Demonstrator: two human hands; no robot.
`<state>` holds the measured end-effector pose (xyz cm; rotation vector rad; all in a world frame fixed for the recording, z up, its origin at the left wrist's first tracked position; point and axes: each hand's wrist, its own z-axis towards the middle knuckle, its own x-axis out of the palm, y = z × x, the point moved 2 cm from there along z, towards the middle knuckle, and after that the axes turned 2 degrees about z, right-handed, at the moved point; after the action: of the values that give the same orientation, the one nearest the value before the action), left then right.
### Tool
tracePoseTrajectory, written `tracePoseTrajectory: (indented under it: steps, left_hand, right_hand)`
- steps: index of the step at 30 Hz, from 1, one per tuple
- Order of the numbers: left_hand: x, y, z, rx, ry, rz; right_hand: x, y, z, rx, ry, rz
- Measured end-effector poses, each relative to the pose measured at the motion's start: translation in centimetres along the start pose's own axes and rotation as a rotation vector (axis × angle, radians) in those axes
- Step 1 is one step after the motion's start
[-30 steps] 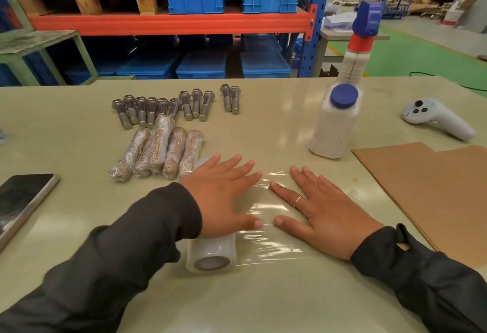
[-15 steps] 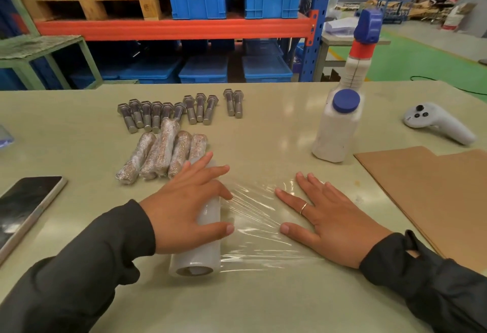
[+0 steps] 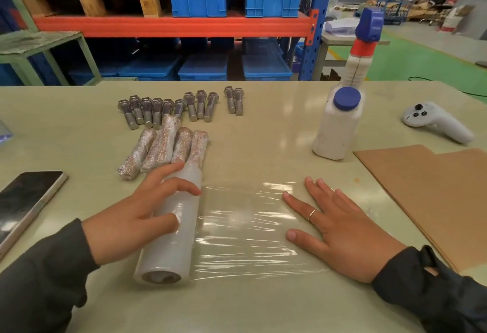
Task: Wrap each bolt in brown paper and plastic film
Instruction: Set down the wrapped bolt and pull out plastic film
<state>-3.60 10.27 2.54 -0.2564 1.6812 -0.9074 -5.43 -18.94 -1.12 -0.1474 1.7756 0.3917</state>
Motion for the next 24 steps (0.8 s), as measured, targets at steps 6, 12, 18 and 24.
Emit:
tracePoseTrajectory:
  steps: [6,12,18,24]
  left_hand:
    - [1.4,1.1,-1.1,0.003,-0.166,-0.011]
    - [1.1,2.8,-2.1,-0.106,-0.308,-0.323]
    - [1.0,3.0,-2.4,-0.097,-0.361,-0.445]
    - [-0.1,5.3,-1.7,-0.117,-0.325,-0.373]
  right_hand:
    - [-0.2,0.1,-0.1,0.009,-0.011,0.022]
    - [-0.1,0.1,-0.3,0.033,-0.039,0.048]
    - [-0.1,0.1,-0.2,0.047,-0.026,0.029]
    - [-0.1,-0.2,-0.1,0.037,-0.042,0.079]
